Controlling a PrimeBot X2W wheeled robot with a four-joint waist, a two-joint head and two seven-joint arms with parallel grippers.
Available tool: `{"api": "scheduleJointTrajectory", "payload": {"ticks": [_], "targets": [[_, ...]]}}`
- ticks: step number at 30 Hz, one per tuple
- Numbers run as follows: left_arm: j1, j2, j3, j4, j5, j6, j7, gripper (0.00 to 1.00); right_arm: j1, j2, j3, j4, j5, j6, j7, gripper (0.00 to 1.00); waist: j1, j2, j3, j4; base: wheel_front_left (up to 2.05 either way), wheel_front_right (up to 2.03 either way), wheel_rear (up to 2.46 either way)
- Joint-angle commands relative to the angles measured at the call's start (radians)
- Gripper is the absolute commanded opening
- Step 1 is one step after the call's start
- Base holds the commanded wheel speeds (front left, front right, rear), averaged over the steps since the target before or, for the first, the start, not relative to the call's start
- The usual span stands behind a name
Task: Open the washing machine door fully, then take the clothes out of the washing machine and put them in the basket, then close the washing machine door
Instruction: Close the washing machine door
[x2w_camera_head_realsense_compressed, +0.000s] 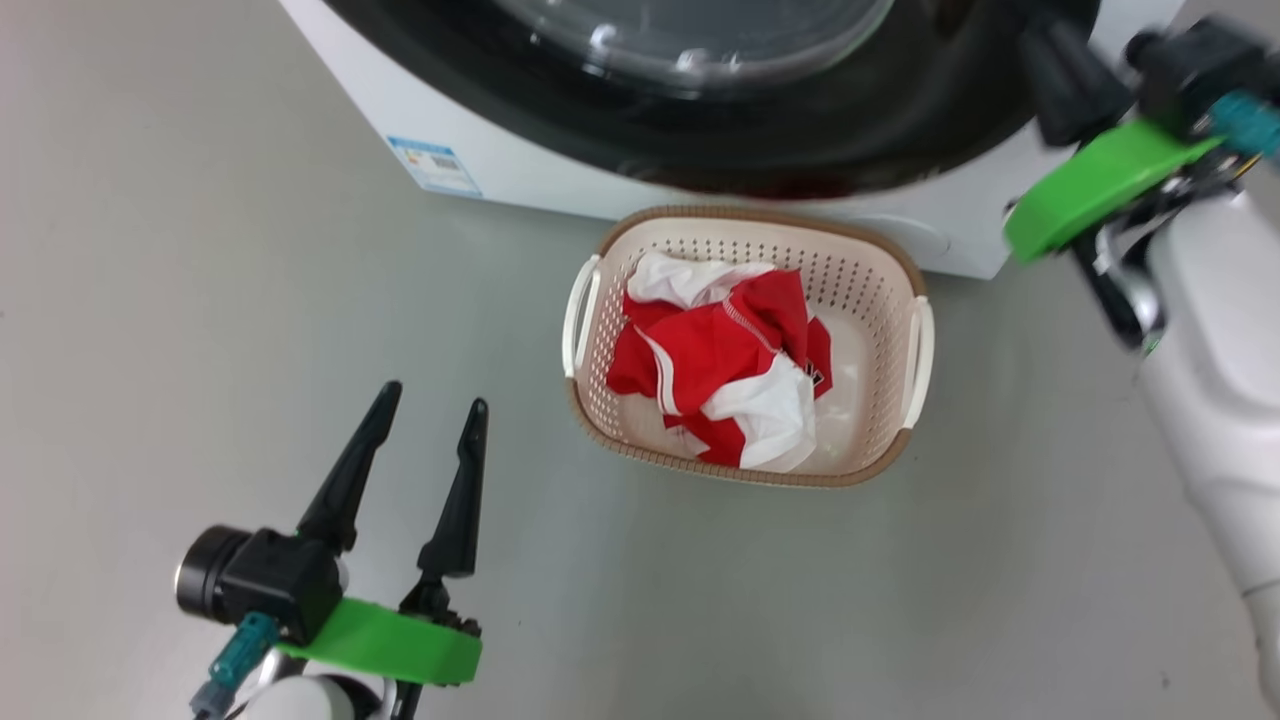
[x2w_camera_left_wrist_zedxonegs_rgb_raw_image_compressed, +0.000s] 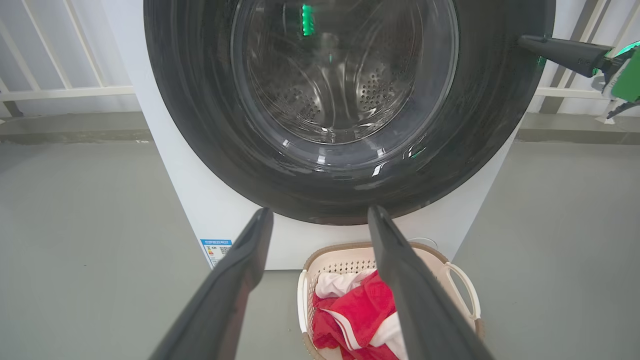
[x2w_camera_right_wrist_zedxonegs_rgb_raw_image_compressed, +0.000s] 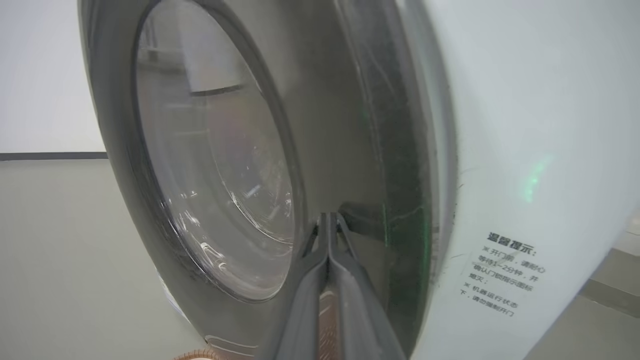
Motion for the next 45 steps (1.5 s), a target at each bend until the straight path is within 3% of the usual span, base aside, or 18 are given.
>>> {"api": "scheduleJointTrajectory", "payload": {"ticks": [1, 14, 22, 24, 25, 26, 34, 45], "targets": [[-0.025, 0.011, 0.026, -0.020, -0.007, -0.005, -0.012, 1.00, -0.029, 0.005, -0.006, -0.009, -0.008, -0.002, -0.006, 0.00, 0.0000, -0.0001, 0.025, 0.015, 0.00, 0.00, 0.00], [-0.059, 0.008, 0.016, -0.021, -0.017, -0.005, -0.012, 1.00, -0.137, 0.019, -0.103, 0.062, -0.067, -0.002, -0.006, 0.00, 0.0000, -0.0001, 0.059, 0.041, 0.00, 0.00, 0.00], [-0.061, 0.007, 0.011, -0.015, -0.048, -0.005, -0.012, 1.00, -0.103, 0.045, -0.043, 0.047, 0.017, -0.002, -0.006, 0.00, 0.0000, -0.0001, 0.039, 0.015, 0.00, 0.00, 0.00], [-0.061, 0.007, 0.013, -0.015, -0.056, -0.005, -0.012, 1.00, -0.077, 0.044, -0.035, 0.019, 0.041, -0.002, -0.006, 0.47, 0.0000, -0.0001, 0.030, 0.003, 0.00, 0.00, 0.00], [-0.061, 0.007, 0.014, -0.015, -0.063, -0.005, -0.012, 1.00, -0.059, 0.044, -0.029, 0.005, 0.048, -0.002, -0.006, 0.87, 0.0000, -0.0001, 0.025, -0.004, 0.00, 0.00, 0.00], [-0.060, 0.007, 0.015, -0.016, -0.078, -0.005, -0.012, 1.00, -0.040, 0.044, -0.022, -0.009, 0.053, -0.002, -0.006, 1.00, 0.0000, -0.0001, 0.019, -0.012, 0.00, 0.00, 0.00], [-0.052, 0.039, -0.013, 0.011, -0.159, -0.005, -0.012, 1.00, 0.117, 0.063, -0.024, -0.101, 0.063, -0.002, -0.006, 1.00, 0.0000, -0.0001, -0.054, -0.095, 0.00, 0.00, 0.00], [-0.002, 0.058, 0.045, 0.056, -0.131, -0.005, -0.012, 1.00, 0.345, 0.082, -0.113, -0.238, 0.007, -0.002, -0.006, 1.00, 0.0000, -0.0001, -0.202, -0.208, 0.00, 0.00, 0.00]]}}
